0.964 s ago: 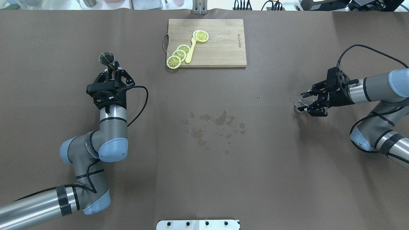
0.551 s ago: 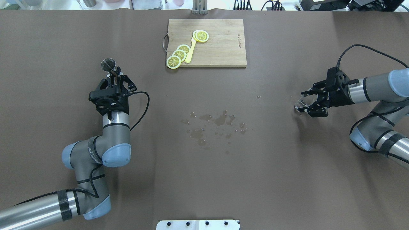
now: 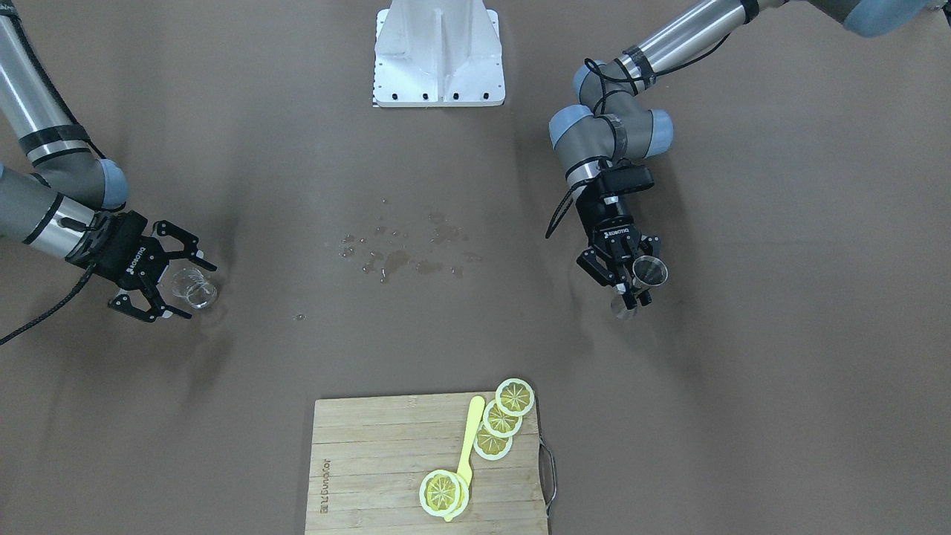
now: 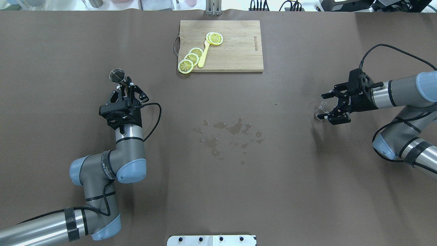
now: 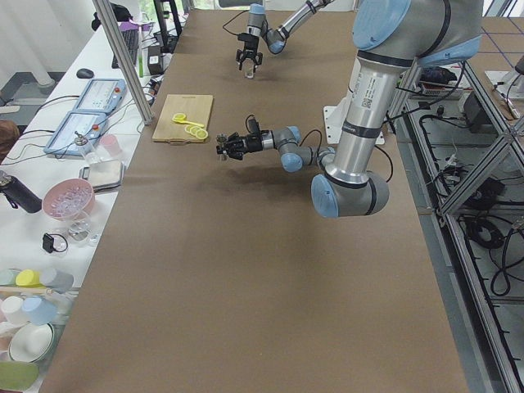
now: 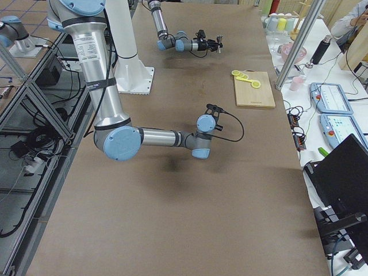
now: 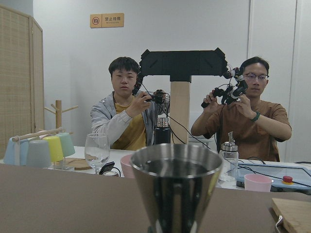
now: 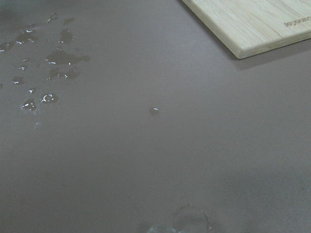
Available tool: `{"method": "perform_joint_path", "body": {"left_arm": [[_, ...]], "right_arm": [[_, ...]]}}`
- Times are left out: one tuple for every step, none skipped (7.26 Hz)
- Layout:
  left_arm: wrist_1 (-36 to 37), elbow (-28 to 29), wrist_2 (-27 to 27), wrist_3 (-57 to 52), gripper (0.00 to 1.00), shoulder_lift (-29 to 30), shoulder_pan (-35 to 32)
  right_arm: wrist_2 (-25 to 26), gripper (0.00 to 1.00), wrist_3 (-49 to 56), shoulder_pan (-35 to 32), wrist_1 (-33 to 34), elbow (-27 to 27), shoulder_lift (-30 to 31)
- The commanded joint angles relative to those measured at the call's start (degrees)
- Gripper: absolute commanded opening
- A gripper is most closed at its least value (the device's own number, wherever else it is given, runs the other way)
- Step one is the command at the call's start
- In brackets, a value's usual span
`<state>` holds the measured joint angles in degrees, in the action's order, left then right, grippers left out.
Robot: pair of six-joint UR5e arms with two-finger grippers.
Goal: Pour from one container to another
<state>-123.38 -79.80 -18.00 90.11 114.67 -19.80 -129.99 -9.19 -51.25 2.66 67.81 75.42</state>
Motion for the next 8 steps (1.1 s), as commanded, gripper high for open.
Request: {"method": "perform_joint_path", "body": {"left_arm": [[0.33, 0.0, -0.02, 1.39, 0.0, 0.02, 0.99], [1.2, 0.08, -0.1, 1.3, 0.0, 0.02, 1.08], [1.64, 0.17, -0.45, 1.3, 0.0, 0.02, 1.34], [2.0, 0.17, -0.72, 1.21, 0.0, -0.06, 1.78], [2.17, 0.26, -1.76, 1.04, 0.0, -0.07, 2.22], [2.18, 0.26, -1.86, 1.04, 0.0, -0.15, 2.57], [2.18, 0.26, -1.86, 1.04, 0.0, -0.15, 3.01], [2.18, 0.26, -1.86, 0.95, 0.0, -0.33, 3.1]], "right_arm": [[-0.09, 0.98, -0.73, -0.25, 0.16, 1.35, 0.16], [-0.44, 0.98, -0.74, -1.47, 0.33, 1.97, 0.25], [-0.7, 0.99, -0.91, -3.48, 2.51, 4.24, 0.51], [-1.57, 0.99, -0.65, -5.94, 5.58, 6.52, 1.04], [-2.28, 1.0, -0.65, -8.14, 8.22, 7.59, 0.95], [-3.07, 1.0, -0.56, -10.34, 12.59, 8.12, 0.87], [-4.21, 1.0, -0.48, -12.71, 17.51, 8.21, 0.43], [-5.7, 1.0, -0.39, -14.21, 23.56, 8.3, -0.18]]}}
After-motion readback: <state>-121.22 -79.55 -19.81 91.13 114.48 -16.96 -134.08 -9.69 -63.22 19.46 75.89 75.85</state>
